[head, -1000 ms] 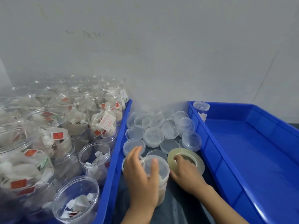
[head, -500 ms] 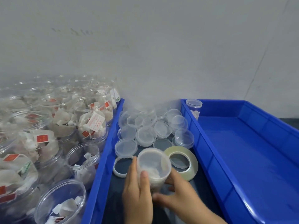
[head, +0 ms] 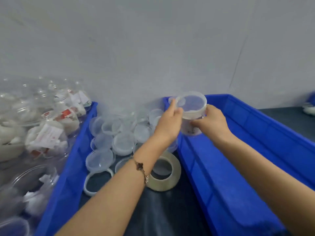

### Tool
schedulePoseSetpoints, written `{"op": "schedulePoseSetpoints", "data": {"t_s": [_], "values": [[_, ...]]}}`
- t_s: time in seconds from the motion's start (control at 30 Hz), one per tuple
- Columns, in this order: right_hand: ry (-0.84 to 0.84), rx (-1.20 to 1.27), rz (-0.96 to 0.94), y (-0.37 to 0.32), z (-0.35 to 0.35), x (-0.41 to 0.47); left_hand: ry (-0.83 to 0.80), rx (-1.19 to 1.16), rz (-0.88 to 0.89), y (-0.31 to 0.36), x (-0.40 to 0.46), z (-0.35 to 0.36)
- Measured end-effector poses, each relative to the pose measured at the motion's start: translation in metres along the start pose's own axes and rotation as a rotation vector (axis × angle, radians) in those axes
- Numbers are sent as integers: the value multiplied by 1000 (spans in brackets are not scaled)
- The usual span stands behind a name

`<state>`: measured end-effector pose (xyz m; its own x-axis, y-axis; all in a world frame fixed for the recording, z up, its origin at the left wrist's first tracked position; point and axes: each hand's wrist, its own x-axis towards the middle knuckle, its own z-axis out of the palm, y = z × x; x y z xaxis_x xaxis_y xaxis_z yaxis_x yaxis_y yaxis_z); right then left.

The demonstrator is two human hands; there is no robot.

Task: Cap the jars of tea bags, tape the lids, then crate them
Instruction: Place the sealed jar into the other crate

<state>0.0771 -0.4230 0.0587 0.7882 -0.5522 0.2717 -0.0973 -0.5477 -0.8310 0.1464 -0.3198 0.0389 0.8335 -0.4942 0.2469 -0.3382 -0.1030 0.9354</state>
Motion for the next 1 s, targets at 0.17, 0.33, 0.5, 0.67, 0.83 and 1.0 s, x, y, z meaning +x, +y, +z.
{"op": "schedulePoseSetpoints", "data": {"t_s": [0.17,0.33,0.5,0.67,0.83,1.0], "values": [[-4,336,168,51,2,62,-159,4,-17,-25,47,31],[33,355,161,83,15,102,-172,142,0,-38,90,48],[21,219,196,112,37,134,-141,433,-74,-61,119,55],[-107,314,240,144,71,139,-217,724,-105,-101,128,48],[-159,287,218,154,82,153,-233,815,-41,-114,136,45],[-283,247,172,154,83,151,-236,844,-1,-114,131,47]]}}
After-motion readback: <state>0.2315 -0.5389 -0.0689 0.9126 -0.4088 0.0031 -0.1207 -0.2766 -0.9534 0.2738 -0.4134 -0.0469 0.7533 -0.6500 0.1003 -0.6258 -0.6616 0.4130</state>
